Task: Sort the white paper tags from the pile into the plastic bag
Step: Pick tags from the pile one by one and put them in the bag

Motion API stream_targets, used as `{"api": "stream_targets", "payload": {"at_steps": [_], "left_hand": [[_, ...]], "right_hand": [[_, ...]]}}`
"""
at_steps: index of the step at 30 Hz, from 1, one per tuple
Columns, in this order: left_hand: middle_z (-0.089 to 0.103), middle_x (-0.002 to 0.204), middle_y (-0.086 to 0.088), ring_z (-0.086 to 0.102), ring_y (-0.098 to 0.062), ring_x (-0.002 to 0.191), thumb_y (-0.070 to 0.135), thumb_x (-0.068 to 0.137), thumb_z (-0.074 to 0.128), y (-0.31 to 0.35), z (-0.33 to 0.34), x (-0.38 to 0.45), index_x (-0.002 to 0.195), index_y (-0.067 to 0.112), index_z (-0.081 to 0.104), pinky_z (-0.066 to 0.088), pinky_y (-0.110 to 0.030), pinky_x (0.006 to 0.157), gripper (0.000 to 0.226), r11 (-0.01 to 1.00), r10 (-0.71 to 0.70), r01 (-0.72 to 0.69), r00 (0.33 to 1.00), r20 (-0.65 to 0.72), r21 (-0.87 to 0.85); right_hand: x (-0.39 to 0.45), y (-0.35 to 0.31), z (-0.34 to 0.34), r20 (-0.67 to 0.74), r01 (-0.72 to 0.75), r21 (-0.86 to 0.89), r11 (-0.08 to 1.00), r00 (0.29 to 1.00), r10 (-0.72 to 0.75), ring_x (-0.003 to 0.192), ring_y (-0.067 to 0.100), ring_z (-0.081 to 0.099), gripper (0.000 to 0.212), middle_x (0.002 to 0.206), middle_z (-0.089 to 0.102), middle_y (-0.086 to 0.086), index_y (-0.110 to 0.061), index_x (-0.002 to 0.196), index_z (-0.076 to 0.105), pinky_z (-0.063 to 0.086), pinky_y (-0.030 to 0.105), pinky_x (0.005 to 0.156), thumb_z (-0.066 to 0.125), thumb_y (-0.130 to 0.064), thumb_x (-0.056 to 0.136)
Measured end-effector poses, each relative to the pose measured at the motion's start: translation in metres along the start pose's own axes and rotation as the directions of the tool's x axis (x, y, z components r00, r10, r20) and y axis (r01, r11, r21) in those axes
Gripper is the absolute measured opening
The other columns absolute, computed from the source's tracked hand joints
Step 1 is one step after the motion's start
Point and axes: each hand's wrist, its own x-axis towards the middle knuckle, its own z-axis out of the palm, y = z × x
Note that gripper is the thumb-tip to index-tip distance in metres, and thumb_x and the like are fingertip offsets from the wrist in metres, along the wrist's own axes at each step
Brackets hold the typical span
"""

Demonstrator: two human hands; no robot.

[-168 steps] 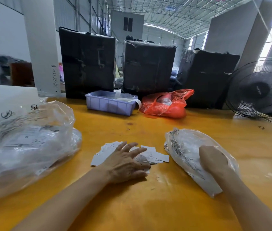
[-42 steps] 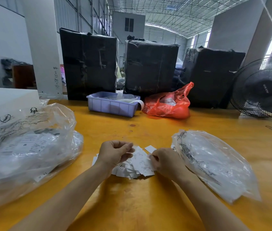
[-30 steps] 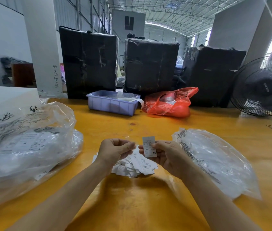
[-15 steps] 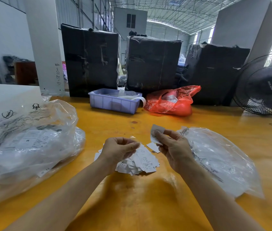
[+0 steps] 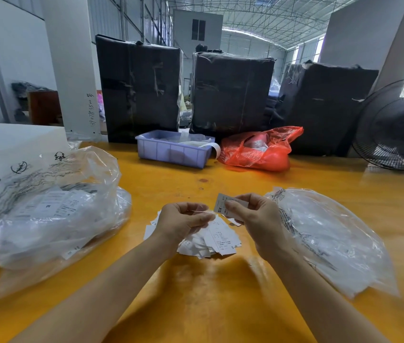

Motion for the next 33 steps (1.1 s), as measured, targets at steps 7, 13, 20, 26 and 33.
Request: {"api": "stream_targets", "payload": {"at_steps": [7, 13, 20, 26, 33], "left_hand": [[0.069, 0.068, -0.006, 0.062, -0.003, 0.052, -0.001, 0.069, 0.079, -0.003, 0.0, 0.001, 0.085, 0.007, 0.068, 0.049, -0.013, 0.053, 0.021, 0.979, 0.106, -0.1, 0.994, -0.025, 0.175], [0.07, 0.066, -0.004, 0.062, -0.005, 0.052, 0.0, 0.069, 0.08, -0.004, 0.0, 0.001, 0.082, 0.008, 0.068, 0.049, -0.014, 0.053, 0.02, 0.972, 0.124, -0.119, 0.992, -0.012, 0.202], [0.072, 0.063, -0.002, 0.066, -0.008, 0.054, 0.002, 0.072, 0.078, -0.006, -0.001, 0.003, 0.082, 0.009, 0.066, 0.053, -0.018, 0.057, 0.017, 0.977, 0.107, -0.108, 0.994, 0.019, 0.183], [0.073, 0.07, -0.012, 0.069, -0.017, 0.057, 0.003, 0.079, 0.071, -0.006, -0.002, 0.004, 0.087, 0.002, 0.065, 0.058, -0.023, 0.06, 0.01, 0.99, 0.049, -0.061, 0.994, 0.096, 0.125], [0.072, 0.071, -0.01, 0.07, -0.021, 0.06, 0.013, 0.083, 0.068, -0.007, -0.003, 0.003, 0.086, 0.004, 0.068, 0.055, -0.022, 0.054, 0.01, 0.986, 0.043, -0.061, 0.992, 0.116, 0.155]], "right_hand": [[-0.003, 0.0, 0.001, -0.033, 0.186, -0.226, 0.956, 0.98, -0.198, 0.064, 0.011, 0.065, 0.016, 0.07, 0.068, -0.002, -0.019, 0.072, 0.064, 0.054, 0.024, 0.056, 0.075, -0.009, 0.078], [-0.005, 0.003, 0.002, 0.008, 0.228, -0.327, 0.917, 0.971, -0.238, 0.07, 0.018, 0.068, 0.017, 0.072, 0.068, -0.002, -0.021, 0.073, 0.062, 0.058, 0.035, 0.061, 0.073, -0.011, 0.08], [-0.006, 0.003, 0.005, 0.088, 0.186, -0.321, 0.929, 0.982, -0.166, 0.065, 0.016, 0.063, 0.022, 0.068, 0.065, 0.0, -0.022, 0.068, 0.061, 0.052, 0.037, 0.059, 0.073, -0.008, 0.079], [-0.002, 0.003, 0.002, 0.079, 0.043, -0.152, 0.987, 0.996, -0.031, 0.055, 0.008, 0.059, 0.012, 0.065, 0.066, 0.003, -0.012, 0.071, 0.065, 0.046, 0.02, 0.053, 0.074, -0.008, 0.078], [0.0, 0.01, -0.002, 0.235, -0.203, -0.02, 0.979, 0.951, 0.202, 0.049, 0.01, 0.053, 0.012, 0.062, 0.063, 0.003, -0.009, 0.075, 0.067, 0.042, 0.02, 0.049, 0.077, -0.014, 0.074]]}}
